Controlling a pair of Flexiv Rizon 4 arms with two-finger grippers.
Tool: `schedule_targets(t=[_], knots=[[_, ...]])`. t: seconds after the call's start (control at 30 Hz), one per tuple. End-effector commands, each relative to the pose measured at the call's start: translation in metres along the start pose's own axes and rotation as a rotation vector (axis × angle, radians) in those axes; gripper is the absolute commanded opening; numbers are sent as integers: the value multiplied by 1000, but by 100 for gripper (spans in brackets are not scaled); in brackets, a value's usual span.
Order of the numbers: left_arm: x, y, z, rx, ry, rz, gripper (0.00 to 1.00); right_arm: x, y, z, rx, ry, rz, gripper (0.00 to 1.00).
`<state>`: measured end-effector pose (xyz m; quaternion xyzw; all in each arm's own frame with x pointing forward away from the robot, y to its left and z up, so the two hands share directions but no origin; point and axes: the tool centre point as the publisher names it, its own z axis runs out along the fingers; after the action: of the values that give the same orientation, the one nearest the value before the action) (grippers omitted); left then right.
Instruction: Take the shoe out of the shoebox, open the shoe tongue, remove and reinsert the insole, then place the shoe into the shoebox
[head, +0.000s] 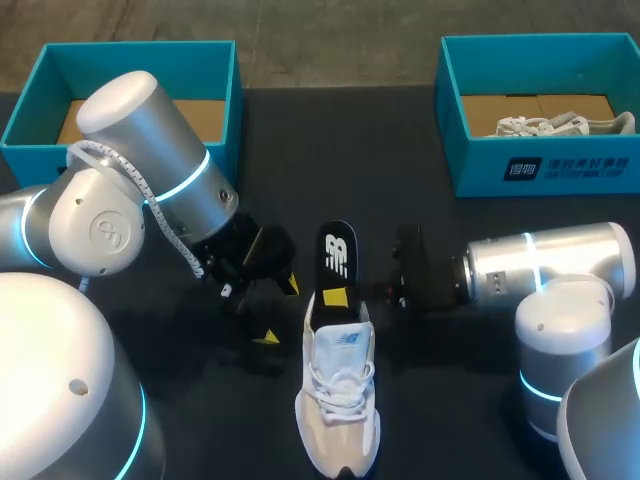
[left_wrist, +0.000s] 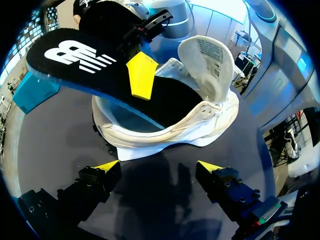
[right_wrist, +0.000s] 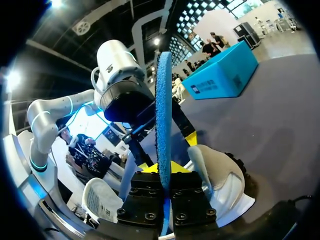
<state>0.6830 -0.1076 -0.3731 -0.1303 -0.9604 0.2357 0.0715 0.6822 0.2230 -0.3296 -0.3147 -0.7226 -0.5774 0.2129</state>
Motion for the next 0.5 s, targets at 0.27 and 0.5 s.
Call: schedule_targets(t=[0.27, 0.5], knots=[[2, 0, 0, -1, -4, 0, 100, 3, -11, -3, 16, 0, 40, 0], [2, 0, 0, -1, -4, 0, 100, 4, -18, 2, 36, 14, 65, 0]])
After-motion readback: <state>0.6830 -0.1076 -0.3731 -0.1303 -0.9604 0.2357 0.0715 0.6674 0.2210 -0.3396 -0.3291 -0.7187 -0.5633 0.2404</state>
